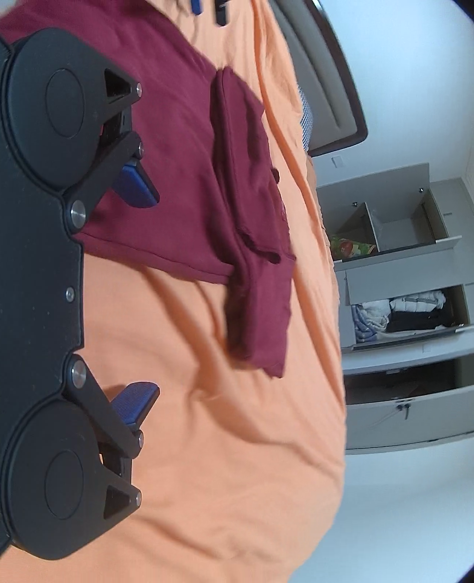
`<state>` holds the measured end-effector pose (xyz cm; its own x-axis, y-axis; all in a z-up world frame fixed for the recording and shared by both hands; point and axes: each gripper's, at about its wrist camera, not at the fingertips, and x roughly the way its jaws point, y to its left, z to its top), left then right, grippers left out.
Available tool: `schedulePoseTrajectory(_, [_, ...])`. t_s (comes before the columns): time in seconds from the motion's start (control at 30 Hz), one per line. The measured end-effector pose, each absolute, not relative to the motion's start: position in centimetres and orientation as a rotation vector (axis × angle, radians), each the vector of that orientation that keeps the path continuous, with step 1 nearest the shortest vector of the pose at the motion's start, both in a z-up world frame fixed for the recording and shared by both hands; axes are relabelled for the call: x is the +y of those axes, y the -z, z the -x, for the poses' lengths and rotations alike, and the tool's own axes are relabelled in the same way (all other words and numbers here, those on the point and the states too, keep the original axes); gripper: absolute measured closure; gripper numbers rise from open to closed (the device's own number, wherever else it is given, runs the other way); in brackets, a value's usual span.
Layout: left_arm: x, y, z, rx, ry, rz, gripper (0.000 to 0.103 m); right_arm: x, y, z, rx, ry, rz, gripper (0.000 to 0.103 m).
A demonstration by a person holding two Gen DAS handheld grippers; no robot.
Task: Fold small clothes
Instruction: 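Close both grippers on the maroon shirt hem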
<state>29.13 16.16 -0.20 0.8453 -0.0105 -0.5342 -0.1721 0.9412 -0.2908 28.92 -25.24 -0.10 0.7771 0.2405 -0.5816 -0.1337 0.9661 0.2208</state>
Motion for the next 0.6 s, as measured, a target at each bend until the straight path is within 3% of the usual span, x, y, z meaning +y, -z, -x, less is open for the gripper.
schedulePoseTrajectory(0.13, [15.0,1.2,-26.3,0.632,-0.062,0.303,0.002,-25.4,0.3,-26.1,0.706,-0.265,-0.27,0.002])
schedulePoseTrajectory(0.3, [13.8,1.8,-22.7,0.685,-0.023,0.26,0.008,-23.9,0.2,-22.6,0.769,-0.325,-0.228,0.014])
schedulePoseTrajectory(0.37, [13.1,1.8,-21.6,0.713,-0.007,0.232,0.012,-23.1,0.0,-21.4,0.777,-0.335,-0.184,0.024])
schedulePoseTrajectory(0.5, [11.3,1.8,-20.4,0.775,-0.02,0.148,0.031,-21.9,0.0,-19.9,0.778,-0.35,-0.132,0.037])
schedulePoseTrajectory(0.6, [10.5,2.0,-20.0,0.813,-0.032,0.11,0.063,-21.6,0.0,-19.3,0.772,-0.345,-0.123,0.055])
